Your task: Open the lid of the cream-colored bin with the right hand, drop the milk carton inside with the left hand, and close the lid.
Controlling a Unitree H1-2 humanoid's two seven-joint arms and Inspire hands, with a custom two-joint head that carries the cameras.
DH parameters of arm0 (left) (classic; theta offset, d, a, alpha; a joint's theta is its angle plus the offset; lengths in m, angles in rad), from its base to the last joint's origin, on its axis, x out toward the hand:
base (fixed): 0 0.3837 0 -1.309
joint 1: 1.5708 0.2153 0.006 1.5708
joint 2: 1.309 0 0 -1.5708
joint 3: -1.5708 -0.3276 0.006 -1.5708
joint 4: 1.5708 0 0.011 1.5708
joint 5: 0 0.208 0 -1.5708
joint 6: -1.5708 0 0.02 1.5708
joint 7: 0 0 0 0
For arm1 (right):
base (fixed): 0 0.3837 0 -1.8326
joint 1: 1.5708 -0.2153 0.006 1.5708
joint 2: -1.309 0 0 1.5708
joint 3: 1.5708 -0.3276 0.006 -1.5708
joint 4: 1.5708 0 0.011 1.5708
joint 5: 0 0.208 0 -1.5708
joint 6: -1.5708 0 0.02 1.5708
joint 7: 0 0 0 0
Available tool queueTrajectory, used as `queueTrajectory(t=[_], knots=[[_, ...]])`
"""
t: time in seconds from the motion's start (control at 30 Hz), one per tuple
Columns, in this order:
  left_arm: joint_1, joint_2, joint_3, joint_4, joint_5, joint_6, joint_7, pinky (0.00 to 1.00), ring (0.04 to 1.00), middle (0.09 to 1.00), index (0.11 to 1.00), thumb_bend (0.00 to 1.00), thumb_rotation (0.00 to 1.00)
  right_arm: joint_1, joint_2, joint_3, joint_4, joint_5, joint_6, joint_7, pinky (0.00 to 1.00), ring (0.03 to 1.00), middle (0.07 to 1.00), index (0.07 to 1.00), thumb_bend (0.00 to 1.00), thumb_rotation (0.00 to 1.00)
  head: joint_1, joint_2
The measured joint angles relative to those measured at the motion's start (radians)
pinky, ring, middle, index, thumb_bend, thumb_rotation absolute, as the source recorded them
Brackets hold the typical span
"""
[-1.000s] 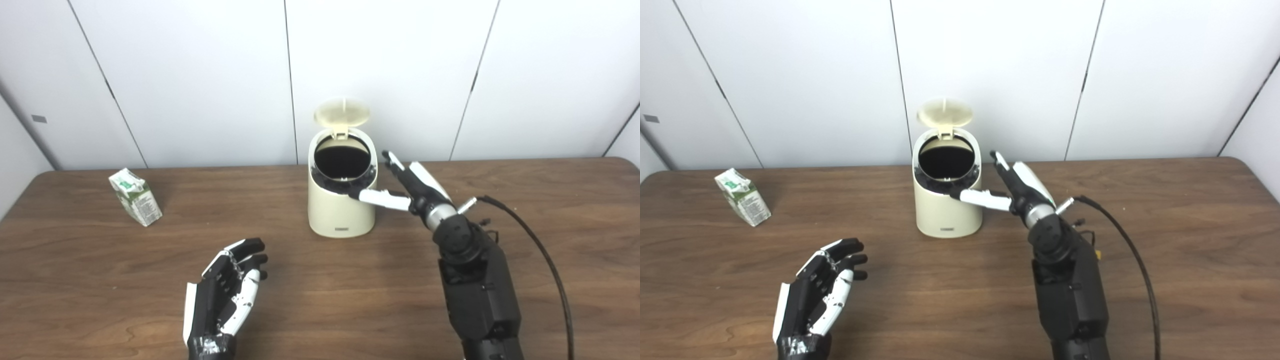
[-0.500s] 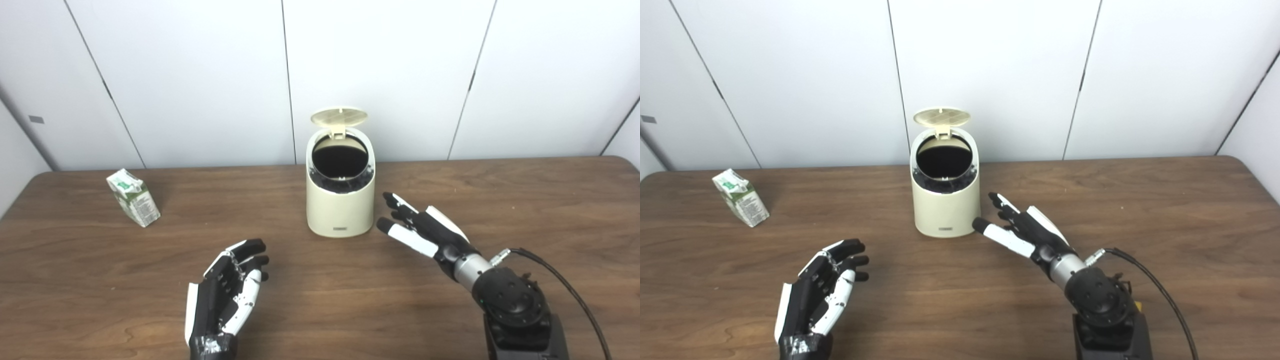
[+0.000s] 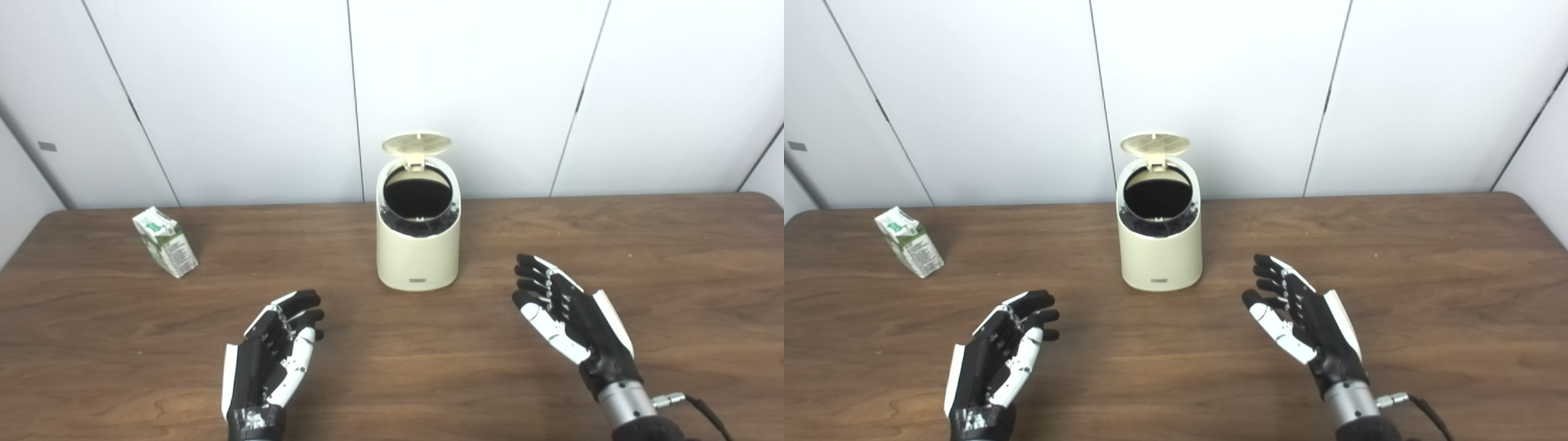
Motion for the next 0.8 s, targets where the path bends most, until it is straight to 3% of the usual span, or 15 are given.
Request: queueTrajectory(t=[0.3,0.57,0.8], knots=[[-0.004,0.002,0.015,0.002,-0.005,0.0,0.001,0.61,0.683,0.715,0.709,0.24,0.27,0.001,0.0,-0.016,0.094,0.07,-0.147,-0.166,0.61,0.686,0.71,0.692,0.25,0.23,0.001,-0.006],[-0.006,0.013,0.037,0.022,0.0,-0.02,0.003,0.61,0.687,0.719,0.712,0.26,0.32,-0.006,-0.027,-0.009,0.139,0.09,-0.191,-0.228,0.6,0.677,0.698,0.68,0.27,0.3,-0.008,-0.023],[-0.011,0.027,0.071,0.054,0.004,-0.042,0.01,0.6,0.673,0.71,0.702,0.35,0.18,-0.004,-0.037,0.017,0.165,0.086,-0.202,-0.237,0.6,0.688,0.715,0.702,0.27,0.29,0.032,-0.041]])
